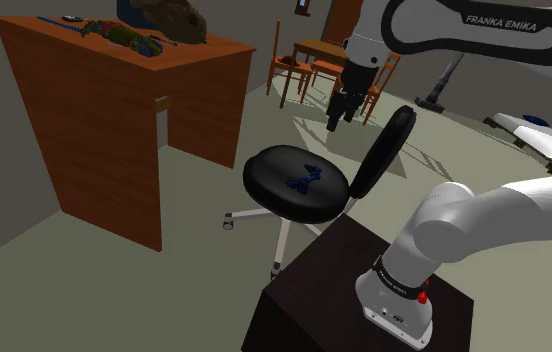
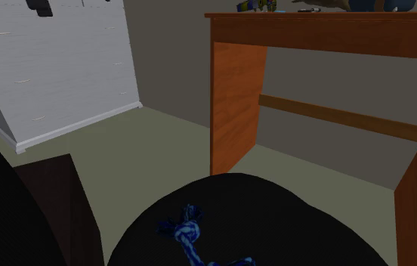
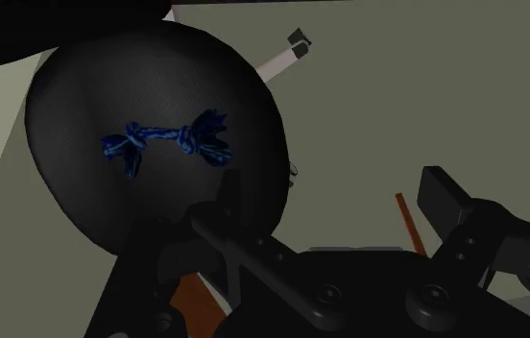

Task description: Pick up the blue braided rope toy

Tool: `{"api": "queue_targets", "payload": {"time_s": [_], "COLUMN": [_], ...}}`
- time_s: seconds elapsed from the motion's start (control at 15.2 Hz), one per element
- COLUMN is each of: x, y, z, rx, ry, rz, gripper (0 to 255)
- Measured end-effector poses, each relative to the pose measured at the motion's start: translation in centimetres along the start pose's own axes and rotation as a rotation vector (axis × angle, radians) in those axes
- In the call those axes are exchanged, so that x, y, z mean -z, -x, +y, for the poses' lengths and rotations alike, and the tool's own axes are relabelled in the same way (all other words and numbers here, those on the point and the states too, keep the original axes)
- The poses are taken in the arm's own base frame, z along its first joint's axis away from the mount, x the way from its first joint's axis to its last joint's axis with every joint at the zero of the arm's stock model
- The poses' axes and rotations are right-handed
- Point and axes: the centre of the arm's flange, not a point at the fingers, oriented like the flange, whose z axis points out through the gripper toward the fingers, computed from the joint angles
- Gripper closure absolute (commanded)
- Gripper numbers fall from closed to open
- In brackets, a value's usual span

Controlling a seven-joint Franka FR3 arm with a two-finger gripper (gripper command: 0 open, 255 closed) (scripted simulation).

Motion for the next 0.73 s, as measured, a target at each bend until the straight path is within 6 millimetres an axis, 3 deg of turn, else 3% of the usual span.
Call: {"api": "queue_targets", "payload": {"time_s": [0.13,0.73], "x": [-0.4,-8.7], "y": [-0.3,-5.1], "z": [0.3,6.6], "rx": [-0.009,-0.160], "ry": [-0.001,-0.023], "rz": [-0.001,-0.024], "gripper": [0,0]}}
